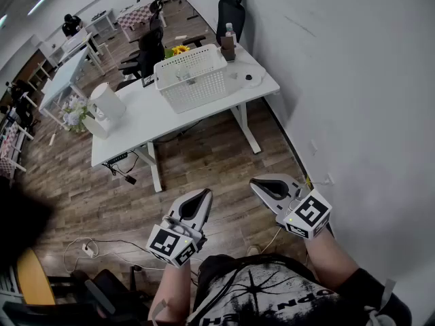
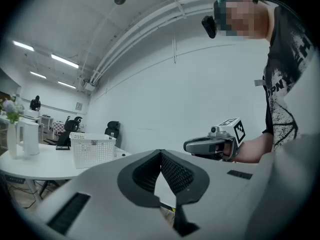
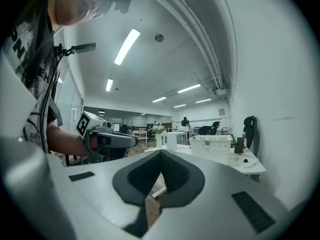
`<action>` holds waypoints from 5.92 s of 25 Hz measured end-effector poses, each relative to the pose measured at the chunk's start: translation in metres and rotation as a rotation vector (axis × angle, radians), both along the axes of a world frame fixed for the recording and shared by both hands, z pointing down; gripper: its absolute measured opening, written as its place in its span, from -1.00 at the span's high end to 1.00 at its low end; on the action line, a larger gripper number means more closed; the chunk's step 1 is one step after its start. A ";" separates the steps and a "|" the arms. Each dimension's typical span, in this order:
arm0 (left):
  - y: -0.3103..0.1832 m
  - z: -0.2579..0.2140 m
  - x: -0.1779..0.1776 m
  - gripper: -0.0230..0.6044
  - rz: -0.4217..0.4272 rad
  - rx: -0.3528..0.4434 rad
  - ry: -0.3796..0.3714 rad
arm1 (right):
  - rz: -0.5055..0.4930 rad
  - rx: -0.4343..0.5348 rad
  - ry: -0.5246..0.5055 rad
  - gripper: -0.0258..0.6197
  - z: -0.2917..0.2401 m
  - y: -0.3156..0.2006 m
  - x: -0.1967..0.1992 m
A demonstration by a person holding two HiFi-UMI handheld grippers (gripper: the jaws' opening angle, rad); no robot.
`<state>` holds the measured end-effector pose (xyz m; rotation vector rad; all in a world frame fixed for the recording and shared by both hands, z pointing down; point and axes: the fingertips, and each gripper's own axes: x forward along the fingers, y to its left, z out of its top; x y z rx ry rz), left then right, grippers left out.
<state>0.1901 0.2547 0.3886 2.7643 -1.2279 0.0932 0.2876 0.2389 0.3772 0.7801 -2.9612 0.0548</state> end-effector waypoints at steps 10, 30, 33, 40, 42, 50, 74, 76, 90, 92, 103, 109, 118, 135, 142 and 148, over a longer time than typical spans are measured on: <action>0.014 0.000 0.002 0.89 -0.002 -0.008 0.007 | 0.006 -0.009 -0.009 0.85 -0.003 0.014 0.006; 0.007 0.004 0.016 0.89 0.005 -0.024 -0.023 | -0.016 -0.062 -0.083 0.85 0.000 0.004 0.006; 0.004 0.011 0.014 0.89 0.003 -0.039 -0.015 | -0.025 -0.070 -0.087 0.85 0.006 0.001 0.001; -0.013 0.019 -0.004 0.89 -0.011 -0.053 -0.009 | -0.037 -0.083 -0.074 0.85 0.014 -0.016 -0.018; -0.021 0.022 -0.010 0.89 -0.010 -0.056 -0.003 | -0.034 -0.083 -0.076 0.85 0.015 -0.025 -0.024; -0.079 0.024 -0.041 0.89 0.013 -0.059 0.015 | -0.007 -0.102 -0.091 0.85 0.014 -0.086 -0.055; -0.232 0.011 -0.177 0.89 0.121 -0.015 0.012 | 0.090 -0.040 -0.064 0.85 0.003 -0.229 -0.193; -0.240 0.013 -0.183 0.89 0.128 -0.011 0.017 | 0.100 -0.041 -0.058 0.85 0.006 -0.237 -0.200; -0.278 0.025 -0.196 0.89 0.146 -0.036 0.062 | 0.107 -0.050 0.017 0.85 0.014 -0.272 -0.219; -0.286 0.026 -0.197 0.89 0.135 -0.040 0.069 | 0.100 -0.054 0.015 0.85 0.014 -0.282 -0.220; -0.376 0.025 -0.201 0.89 0.034 -0.051 0.055 | 0.005 -0.057 -0.004 0.85 0.011 -0.383 -0.223; -0.429 0.020 -0.197 0.89 -0.037 -0.049 0.051 | -0.060 -0.053 -0.009 0.85 0.005 -0.441 -0.216; -0.487 0.016 -0.193 0.89 -0.140 -0.053 0.033 | -0.166 -0.053 -0.033 0.85 -0.003 -0.508 -0.212; -0.519 0.016 -0.201 0.89 -0.257 -0.055 0.017 | -0.283 -0.010 -0.035 0.85 -0.017 -0.555 -0.216; -0.525 0.005 -0.215 0.89 -0.207 -0.041 0.011 | -0.233 -0.004 -0.008 0.85 -0.024 -0.566 -0.230; -0.525 0.006 -0.236 0.89 -0.200 -0.038 0.023 | -0.213 -0.010 0.057 0.85 -0.019 -0.581 -0.248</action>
